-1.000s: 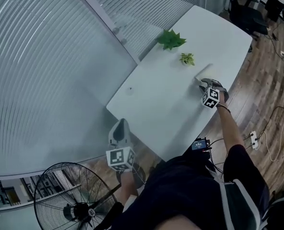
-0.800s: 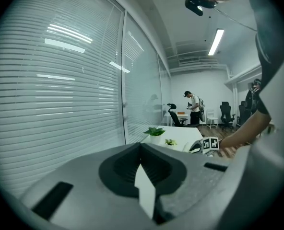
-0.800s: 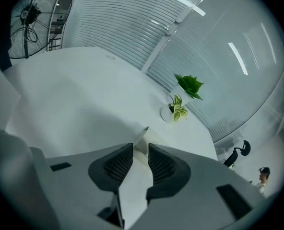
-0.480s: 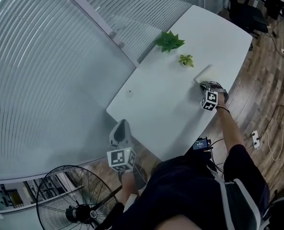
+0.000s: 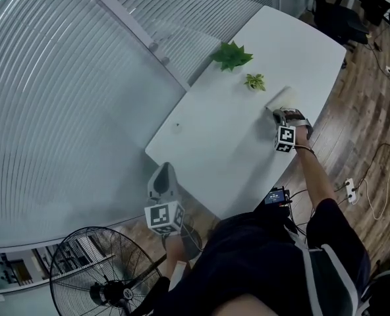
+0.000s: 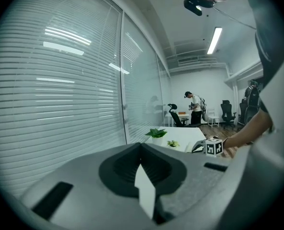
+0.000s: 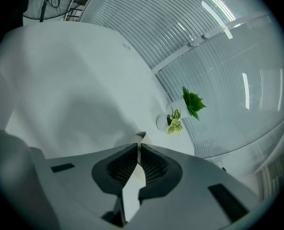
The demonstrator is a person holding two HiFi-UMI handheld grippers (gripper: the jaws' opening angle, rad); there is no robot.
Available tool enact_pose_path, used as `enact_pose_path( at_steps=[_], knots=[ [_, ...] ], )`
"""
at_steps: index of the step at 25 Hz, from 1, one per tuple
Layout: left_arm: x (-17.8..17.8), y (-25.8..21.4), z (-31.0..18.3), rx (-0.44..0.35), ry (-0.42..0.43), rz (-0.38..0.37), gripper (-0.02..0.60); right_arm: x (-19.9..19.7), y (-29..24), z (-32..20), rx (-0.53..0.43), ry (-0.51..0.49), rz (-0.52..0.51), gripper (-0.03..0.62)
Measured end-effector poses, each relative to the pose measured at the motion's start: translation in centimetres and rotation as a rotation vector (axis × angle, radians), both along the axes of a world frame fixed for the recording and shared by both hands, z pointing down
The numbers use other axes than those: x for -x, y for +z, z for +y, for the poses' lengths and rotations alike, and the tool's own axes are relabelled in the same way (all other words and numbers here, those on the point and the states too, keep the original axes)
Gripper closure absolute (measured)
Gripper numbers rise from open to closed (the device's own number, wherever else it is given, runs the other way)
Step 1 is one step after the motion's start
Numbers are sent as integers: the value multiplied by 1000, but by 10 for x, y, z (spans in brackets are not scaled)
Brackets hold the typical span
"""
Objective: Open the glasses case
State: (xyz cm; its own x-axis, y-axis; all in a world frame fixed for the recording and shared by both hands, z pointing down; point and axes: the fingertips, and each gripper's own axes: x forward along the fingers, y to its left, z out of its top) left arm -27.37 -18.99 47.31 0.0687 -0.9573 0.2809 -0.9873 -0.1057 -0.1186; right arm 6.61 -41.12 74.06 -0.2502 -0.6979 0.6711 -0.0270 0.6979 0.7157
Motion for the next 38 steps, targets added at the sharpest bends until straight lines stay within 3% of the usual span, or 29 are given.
enact_pose_path(
  at_steps=[8,25,30,38],
  knots=[
    [15,1,5,-3,-39,6,583,16,-13,-16,-40,-13,-15,560],
    [42,4,11,27,-98,-19,583,58,-3,-59,44,1,-152,560],
    [47,8,14,46,-111,-21,583,52,24,-53,126,31,-131,560],
    [46,7,4,44,-104,-20,583,51,22,-58,142,53,-167,560]
  ],
)
